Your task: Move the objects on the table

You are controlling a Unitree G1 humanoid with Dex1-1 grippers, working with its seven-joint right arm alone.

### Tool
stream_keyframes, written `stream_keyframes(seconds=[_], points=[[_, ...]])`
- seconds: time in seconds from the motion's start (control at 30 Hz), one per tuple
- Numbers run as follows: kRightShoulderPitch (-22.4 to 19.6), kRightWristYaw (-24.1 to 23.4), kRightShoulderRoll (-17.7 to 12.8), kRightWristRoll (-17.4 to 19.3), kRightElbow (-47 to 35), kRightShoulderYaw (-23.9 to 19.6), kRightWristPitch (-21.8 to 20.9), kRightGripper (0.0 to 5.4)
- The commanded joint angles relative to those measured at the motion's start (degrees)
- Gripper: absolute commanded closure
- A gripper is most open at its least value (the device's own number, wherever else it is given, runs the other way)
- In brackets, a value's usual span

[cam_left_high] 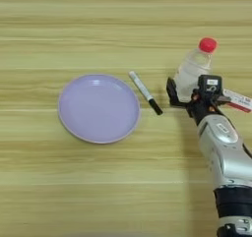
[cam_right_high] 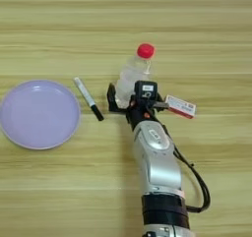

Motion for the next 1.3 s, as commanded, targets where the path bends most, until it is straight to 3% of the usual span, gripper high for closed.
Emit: stream_keyframes(seconds=[0.03, 1.1, 1.3], points=[[-4.7, -0.01, -1.54, -0.19, -1.58, -0.42, -2.72, 0.01], [-16.28, 0.9, -2.76, 0.73, 16.29, -2.52, -10.9, 0.01], [-16.74, 1.41, -2.32, 0.92, 17.56, -2.34, -11.91, 0.6]])
